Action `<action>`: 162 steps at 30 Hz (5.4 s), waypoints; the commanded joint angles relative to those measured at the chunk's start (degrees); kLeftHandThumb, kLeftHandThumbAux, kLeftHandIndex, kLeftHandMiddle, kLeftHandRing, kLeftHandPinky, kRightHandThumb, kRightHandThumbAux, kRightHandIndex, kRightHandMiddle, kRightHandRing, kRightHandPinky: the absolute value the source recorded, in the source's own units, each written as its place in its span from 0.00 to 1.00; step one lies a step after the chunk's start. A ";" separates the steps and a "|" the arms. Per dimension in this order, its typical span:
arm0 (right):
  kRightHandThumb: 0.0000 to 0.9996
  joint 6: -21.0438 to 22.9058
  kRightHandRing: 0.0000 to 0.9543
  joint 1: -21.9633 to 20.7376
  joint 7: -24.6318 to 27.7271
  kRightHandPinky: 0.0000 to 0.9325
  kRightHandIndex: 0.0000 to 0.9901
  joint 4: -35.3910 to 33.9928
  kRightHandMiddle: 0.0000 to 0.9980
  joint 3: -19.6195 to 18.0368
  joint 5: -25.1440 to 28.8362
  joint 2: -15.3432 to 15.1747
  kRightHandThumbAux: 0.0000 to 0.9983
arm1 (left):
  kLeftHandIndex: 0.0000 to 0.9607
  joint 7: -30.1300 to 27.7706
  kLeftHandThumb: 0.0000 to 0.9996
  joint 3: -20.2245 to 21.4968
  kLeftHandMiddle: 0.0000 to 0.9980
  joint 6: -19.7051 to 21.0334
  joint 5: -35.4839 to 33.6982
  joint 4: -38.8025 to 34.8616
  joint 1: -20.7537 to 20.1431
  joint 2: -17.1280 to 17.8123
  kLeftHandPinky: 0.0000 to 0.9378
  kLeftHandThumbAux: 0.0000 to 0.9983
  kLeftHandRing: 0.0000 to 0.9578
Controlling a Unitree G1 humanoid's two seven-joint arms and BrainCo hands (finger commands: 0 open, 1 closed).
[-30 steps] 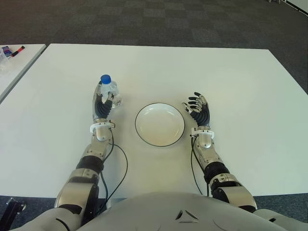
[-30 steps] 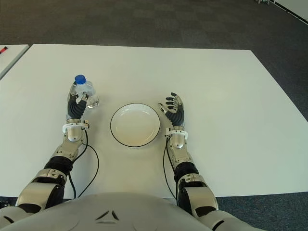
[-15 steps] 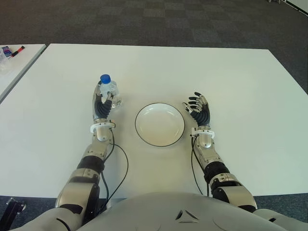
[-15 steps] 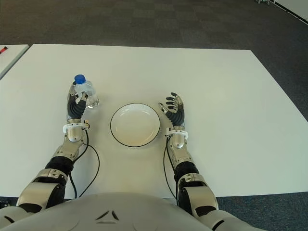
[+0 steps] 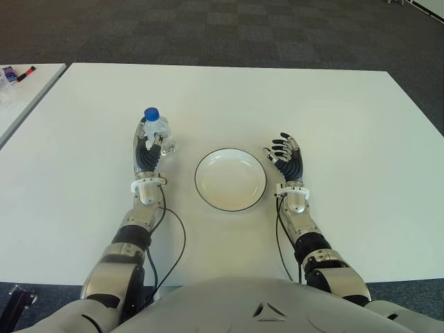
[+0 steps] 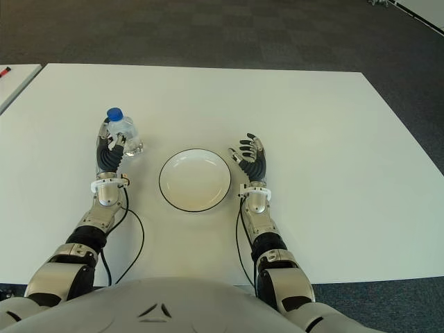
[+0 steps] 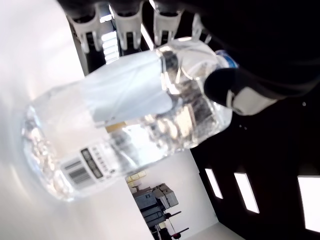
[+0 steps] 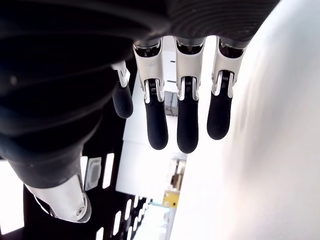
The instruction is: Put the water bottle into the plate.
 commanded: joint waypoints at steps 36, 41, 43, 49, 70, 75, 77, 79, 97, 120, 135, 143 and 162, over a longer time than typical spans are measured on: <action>0.72 2.03 0.38 1.57 0.77 0.40 0.18 3.13 0.34 -0.02 0.39 -0.14 0.74 | 0.02 -7.49 0.72 0.75 0.08 -5.82 -5.03 -0.11 0.34 -1.66 0.23 0.40 0.12; 0.73 2.13 0.37 1.44 1.27 0.37 0.18 3.36 0.34 -0.13 0.66 -0.19 0.75 | 0.02 -7.68 0.72 0.78 0.08 -6.14 -5.00 0.09 0.33 -1.69 0.22 0.40 0.12; 0.74 2.10 0.36 1.41 1.34 0.37 0.18 3.43 0.34 -0.22 0.73 -0.16 0.76 | 0.02 -7.89 0.71 0.80 0.07 -6.28 -5.11 0.16 0.38 -1.74 0.21 0.39 0.11; 0.76 2.09 0.35 1.31 1.25 0.36 0.18 3.56 0.35 -0.38 0.75 -0.15 0.77 | 0.01 -8.76 0.71 1.03 0.06 -6.60 -5.79 0.47 0.34 -1.89 0.21 0.39 0.10; 0.76 1.92 0.36 1.02 1.08 0.37 0.19 4.24 0.34 -0.33 0.62 -0.28 0.75 | 0.00 -7.31 0.59 1.16 0.06 -5.93 -3.02 1.27 0.20 -1.28 0.18 0.52 0.10; 0.75 2.10 0.36 1.00 0.73 0.38 0.19 4.28 0.34 -0.17 0.28 -0.32 0.74 | 0.00 -3.69 0.46 0.02 0.06 -4.59 1.71 1.63 0.09 -0.03 0.16 0.61 0.09; 0.74 2.05 0.37 0.97 0.72 0.38 0.19 4.35 0.35 -0.14 0.25 -0.34 0.74 | 0.00 -3.47 0.38 -0.26 0.06 -4.25 2.21 1.81 0.05 0.18 0.14 0.64 0.08; 0.73 2.01 0.37 0.93 0.73 0.38 0.19 4.44 0.35 -0.13 0.24 -0.36 0.74 | 0.00 -3.39 0.32 -0.53 0.05 -4.06 2.37 1.95 0.01 0.35 0.13 0.65 0.08; 0.76 1.79 0.37 0.83 0.98 0.37 0.19 4.73 0.35 -0.21 0.53 -0.33 0.75 | 0.00 -2.87 0.03 -1.45 0.00 -1.71 3.25 1.71 0.01 1.34 0.01 0.55 0.01; 0.76 2.20 0.36 0.65 0.03 0.37 0.19 5.29 0.35 -0.13 0.18 -0.21 0.75 | 0.00 -2.90 0.02 -1.19 0.00 -1.26 2.89 2.17 -0.23 1.49 0.02 0.56 0.00; 0.77 2.27 0.36 0.71 0.62 0.37 0.19 5.22 0.35 -0.10 0.62 -0.11 0.75 | 0.00 -2.56 0.02 -1.31 0.00 -1.60 3.11 2.39 -0.51 1.56 0.01 0.55 0.00; 0.78 2.19 0.35 0.71 0.89 0.35 0.18 5.29 0.35 -0.08 0.75 0.01 0.78 | 0.00 -1.65 0.00 -1.56 0.00 -0.81 3.89 4.66 -3.70 1.68 0.00 0.55 0.00; 0.79 1.59 0.35 1.26 0.97 0.36 0.19 4.74 0.35 0.26 0.54 0.76 0.76 | 0.00 7.10 0.00 -8.60 0.00 3.31 13.64 6.72 -8.51 4.95 0.02 0.58 0.01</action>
